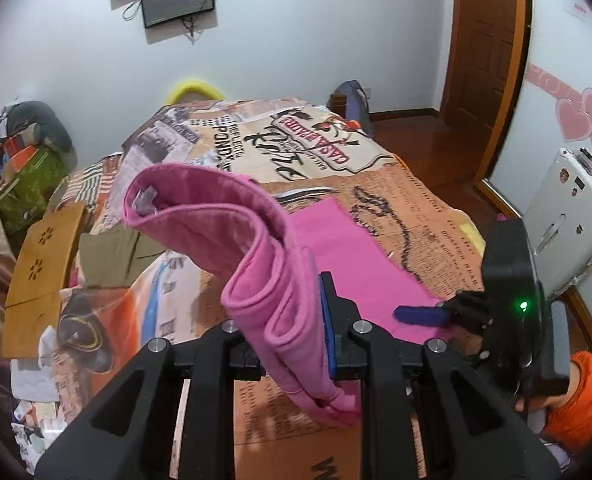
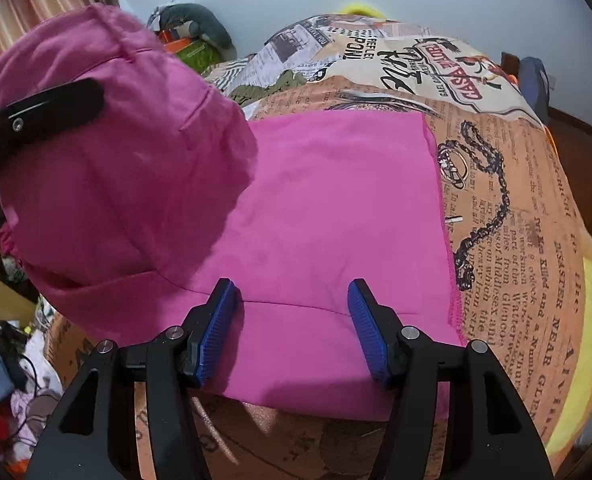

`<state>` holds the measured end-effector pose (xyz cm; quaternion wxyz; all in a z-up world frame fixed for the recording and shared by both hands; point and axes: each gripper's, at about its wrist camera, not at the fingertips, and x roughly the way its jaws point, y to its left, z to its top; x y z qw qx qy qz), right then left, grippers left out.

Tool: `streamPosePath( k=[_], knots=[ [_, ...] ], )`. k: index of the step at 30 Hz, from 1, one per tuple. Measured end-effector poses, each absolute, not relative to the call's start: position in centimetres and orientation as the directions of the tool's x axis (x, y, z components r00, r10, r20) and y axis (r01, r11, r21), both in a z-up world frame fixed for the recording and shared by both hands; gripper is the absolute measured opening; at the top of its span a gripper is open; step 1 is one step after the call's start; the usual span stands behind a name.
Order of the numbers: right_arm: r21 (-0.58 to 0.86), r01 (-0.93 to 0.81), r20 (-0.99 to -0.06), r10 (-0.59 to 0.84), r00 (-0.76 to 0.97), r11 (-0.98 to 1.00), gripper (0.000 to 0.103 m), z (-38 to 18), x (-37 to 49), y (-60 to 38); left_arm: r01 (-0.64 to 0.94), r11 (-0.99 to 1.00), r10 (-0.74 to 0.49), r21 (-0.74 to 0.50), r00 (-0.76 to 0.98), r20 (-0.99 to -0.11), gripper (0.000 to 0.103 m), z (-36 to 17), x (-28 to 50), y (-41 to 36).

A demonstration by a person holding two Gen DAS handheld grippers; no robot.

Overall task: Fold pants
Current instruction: 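Lift the pink pants edge with the left gripper and fold it over the stack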

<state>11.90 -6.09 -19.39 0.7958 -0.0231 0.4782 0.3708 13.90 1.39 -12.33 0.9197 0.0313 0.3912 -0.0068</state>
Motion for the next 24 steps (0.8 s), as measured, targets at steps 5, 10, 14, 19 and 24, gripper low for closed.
streamPosePath(
  k=[5,10,14,19,24],
  knots=[
    [0.351,-0.605,-0.76,0.594,0.262,0.715,0.056,-19.6,11.9,-6.8,0.075,0.996,-0.021,0.042,0.687,-0.726,0.019,-12.1,14.9,-0.5],
    [0.377,-0.57,-0.743,0.606,0.284,0.73,0.056,-19.1,11.9,-8.6,0.102,0.994,-0.05,0.027,0.678,-0.734,0.019,-12.2,15.6,-1.9],
    [0.355,-0.521,-0.741,0.573,0.35,0.776,0.056,-18.2,12.3,-11.3,0.116,0.993,-0.067,0.015,0.667,-0.742,0.019,-12.7,16.2,-2.7],
    [0.346,-0.474,-0.773,0.533,0.344,0.809,0.056,-19.5,12.1,-13.7,0.137,0.991,-0.089,0.002,0.654,-0.751,0.019,-13.4,16.9,-4.0],
    [0.355,-0.466,-0.781,0.531,0.328,0.811,0.056,-20.7,11.8,-13.9,0.156,0.988,-0.109,-0.012,0.63,-0.769,0.019,-14.6,18.1,-5.7]
  ],
)
